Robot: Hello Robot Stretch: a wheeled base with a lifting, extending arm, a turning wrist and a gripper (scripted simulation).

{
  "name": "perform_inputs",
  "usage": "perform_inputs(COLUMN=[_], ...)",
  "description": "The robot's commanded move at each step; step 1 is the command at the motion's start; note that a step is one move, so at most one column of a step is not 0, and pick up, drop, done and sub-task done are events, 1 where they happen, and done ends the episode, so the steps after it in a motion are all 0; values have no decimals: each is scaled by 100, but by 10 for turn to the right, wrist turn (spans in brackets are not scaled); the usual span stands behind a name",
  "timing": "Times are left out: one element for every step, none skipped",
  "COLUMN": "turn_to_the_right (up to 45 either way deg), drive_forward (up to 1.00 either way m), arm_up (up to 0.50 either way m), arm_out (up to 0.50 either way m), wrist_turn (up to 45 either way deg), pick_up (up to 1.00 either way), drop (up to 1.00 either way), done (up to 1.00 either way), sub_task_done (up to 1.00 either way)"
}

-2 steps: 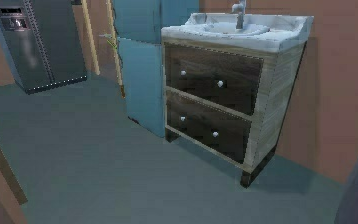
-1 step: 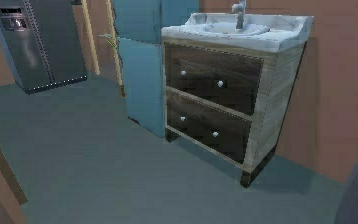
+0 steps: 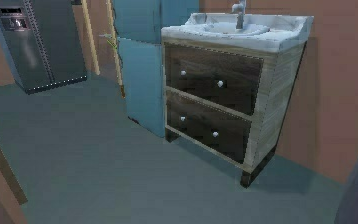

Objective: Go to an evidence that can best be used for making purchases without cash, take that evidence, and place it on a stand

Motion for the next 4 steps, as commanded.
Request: perform_inputs(turn_to_the_right=[0,0,0,0], drive_forward=[0,0,0,0], arm_up=[0,0,0,0], arm_out=[0,0,0,-12], wrist_turn=[-450,-450,-210,0], pick_up=[0,0,0,0], drop=[0,0,0,0], done=[0,0,0,0], sub_task_done=[0,0,0,0])
